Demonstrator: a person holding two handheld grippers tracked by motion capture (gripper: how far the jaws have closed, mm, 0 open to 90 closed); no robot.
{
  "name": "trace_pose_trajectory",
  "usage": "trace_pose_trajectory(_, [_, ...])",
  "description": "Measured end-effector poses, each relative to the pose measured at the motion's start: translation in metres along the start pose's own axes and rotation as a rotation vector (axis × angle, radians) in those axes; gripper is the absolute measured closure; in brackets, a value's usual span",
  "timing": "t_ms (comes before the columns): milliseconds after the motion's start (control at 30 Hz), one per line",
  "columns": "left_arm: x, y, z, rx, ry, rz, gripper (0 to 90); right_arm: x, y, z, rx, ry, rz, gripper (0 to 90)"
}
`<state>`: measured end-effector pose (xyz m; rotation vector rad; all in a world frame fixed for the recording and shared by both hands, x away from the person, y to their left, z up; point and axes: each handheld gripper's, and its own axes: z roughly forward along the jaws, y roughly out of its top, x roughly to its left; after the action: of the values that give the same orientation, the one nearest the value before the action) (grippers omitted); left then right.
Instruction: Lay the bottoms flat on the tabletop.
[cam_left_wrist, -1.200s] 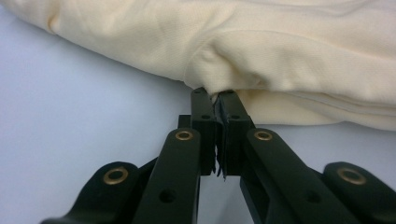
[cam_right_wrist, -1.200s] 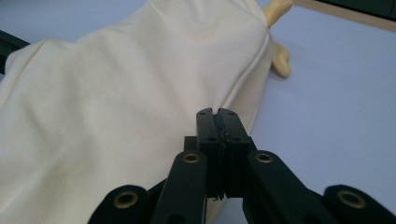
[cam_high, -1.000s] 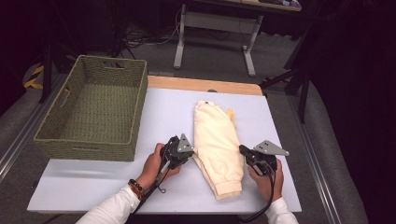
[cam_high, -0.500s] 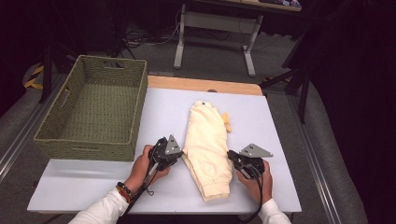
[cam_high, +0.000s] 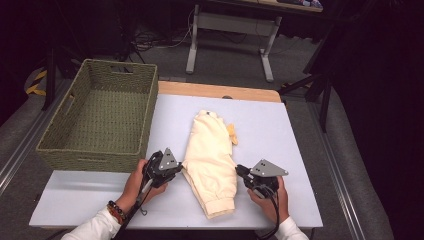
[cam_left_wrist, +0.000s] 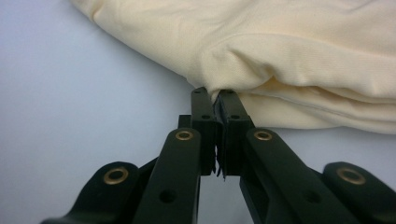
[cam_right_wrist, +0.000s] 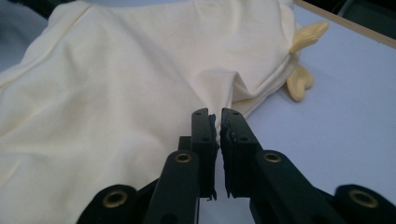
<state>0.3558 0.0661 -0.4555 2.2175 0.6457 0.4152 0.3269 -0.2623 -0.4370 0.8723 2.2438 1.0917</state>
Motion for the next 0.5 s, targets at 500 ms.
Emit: trace_pose_trajectory(500, [-0.006, -0.006, -0.016, -0.043, 0.011, -0.019, 83.2, 0.006, -0.007, -0.007, -0.013, 0.085, -0.003, 87.6])
